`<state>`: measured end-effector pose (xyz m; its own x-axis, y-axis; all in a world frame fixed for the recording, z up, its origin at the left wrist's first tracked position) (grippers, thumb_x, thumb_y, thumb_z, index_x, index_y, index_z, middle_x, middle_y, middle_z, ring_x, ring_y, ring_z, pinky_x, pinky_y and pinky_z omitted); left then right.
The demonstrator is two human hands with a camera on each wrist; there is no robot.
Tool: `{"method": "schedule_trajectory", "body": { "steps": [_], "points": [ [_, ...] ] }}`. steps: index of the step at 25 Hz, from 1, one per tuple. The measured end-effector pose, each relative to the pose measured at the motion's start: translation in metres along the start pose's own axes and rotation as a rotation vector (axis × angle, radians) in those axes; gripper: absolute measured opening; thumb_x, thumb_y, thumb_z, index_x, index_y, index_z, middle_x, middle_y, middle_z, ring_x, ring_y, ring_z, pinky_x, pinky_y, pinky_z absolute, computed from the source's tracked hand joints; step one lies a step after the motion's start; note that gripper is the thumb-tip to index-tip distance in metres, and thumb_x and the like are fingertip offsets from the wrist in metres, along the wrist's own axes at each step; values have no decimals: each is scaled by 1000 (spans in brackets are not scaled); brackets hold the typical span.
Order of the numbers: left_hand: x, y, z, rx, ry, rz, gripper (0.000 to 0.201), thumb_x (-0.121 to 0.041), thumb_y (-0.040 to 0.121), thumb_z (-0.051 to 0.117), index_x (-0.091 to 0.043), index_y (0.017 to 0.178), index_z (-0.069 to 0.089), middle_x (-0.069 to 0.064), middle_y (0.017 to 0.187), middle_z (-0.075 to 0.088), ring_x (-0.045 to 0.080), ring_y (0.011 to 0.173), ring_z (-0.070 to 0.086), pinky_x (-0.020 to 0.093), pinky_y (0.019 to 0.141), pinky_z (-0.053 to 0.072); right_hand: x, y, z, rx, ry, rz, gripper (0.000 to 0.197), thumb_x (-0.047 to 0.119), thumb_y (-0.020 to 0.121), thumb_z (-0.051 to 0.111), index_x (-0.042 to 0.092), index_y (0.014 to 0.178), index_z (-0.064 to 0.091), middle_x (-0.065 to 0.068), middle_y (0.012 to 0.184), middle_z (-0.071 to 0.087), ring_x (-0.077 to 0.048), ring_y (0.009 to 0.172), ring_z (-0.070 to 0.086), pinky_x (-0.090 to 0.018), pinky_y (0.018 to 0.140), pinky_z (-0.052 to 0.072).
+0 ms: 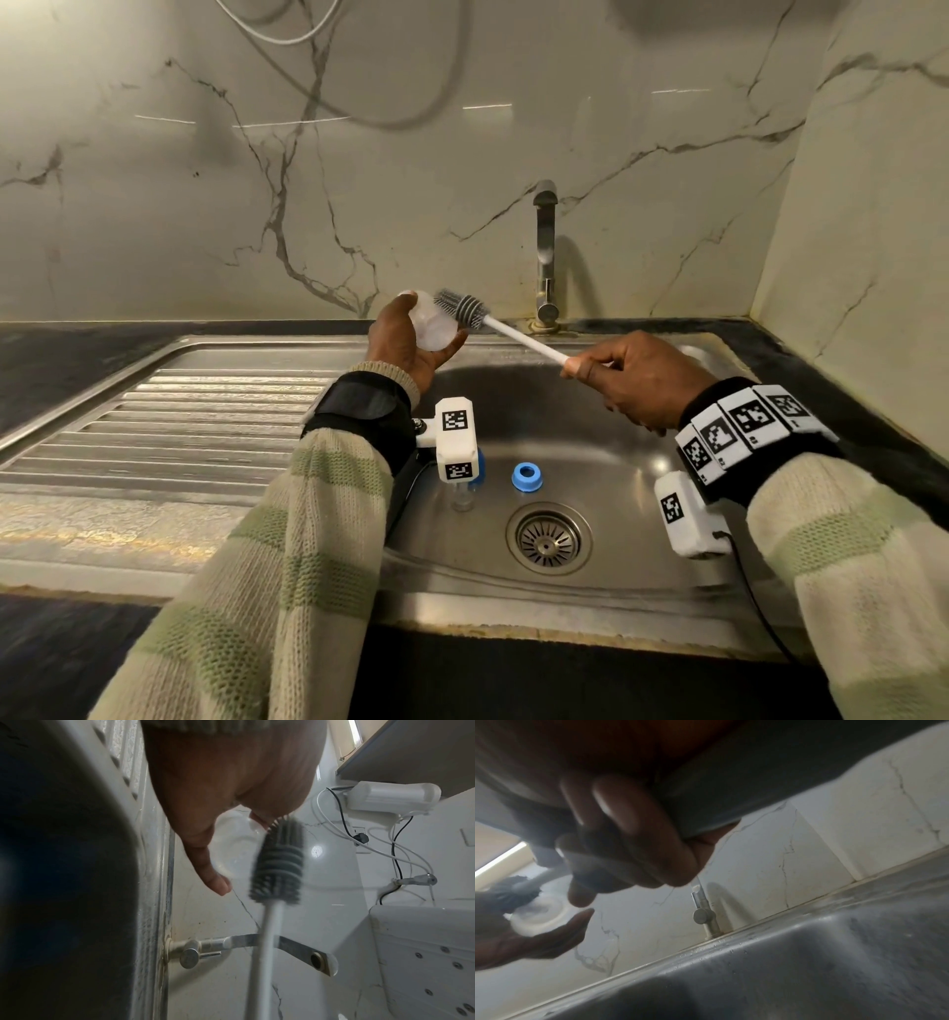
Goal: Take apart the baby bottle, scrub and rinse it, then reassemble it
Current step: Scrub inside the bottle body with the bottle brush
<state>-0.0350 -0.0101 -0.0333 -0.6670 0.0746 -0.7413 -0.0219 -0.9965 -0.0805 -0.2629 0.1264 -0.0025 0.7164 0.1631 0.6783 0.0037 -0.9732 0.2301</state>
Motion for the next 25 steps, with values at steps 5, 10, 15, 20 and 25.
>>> {"method": "schedule_trajectory", "body": {
  "steps": [5,10,15,20,25],
  "points": [
    [2,2,0,-42,-10,-26,46,-36,101,50,-12,140,42,24,127,57,37,97,67,40,62,60,5,-1,2,-19,-9,-24,25,40,96,54,24,103,72,2,55,51,2,32,43,-9,32,29],
    [3,3,-5,-70,39,-27,49,-40,98,53,-12,137,45,23,119,58,30,87,63,33,63,56,-2,2,-1,-64,4,15,25,44,95,54,28,99,72,-2,54,52,-2,29,39,-17,32,33],
    [1,7,-6,-65,17,30,54,-35,95,64,-12,139,44,25,128,53,38,105,64,33,61,59,-6,3,-1,0,-150,21,33,41,96,54,14,92,73,-3,55,51,0,29,39,-10,30,27],
    [-16,18,-20,-205,94,206,72,-33,82,78,-5,137,41,24,128,57,35,99,68,31,58,58,-4,0,-2,37,-112,7,34,43,95,56,14,96,74,0,54,50,0,30,39,-9,31,27],
    [-15,19,-12,-139,229,191,66,-35,75,80,-13,122,39,21,131,51,33,110,63,42,83,61,-4,-1,-5,-10,-2,0,23,44,93,57,28,96,74,-1,54,52,-1,31,39,-14,33,31]
  ]
}}
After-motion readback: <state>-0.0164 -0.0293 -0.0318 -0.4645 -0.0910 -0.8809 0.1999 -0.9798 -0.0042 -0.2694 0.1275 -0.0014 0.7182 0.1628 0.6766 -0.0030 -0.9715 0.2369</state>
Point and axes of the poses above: each hand's wrist, its own y-axis towards the middle knuckle, its own z-axis out of the palm, x = y × z, the point moved 7 cm from there along y, towards the middle knuckle
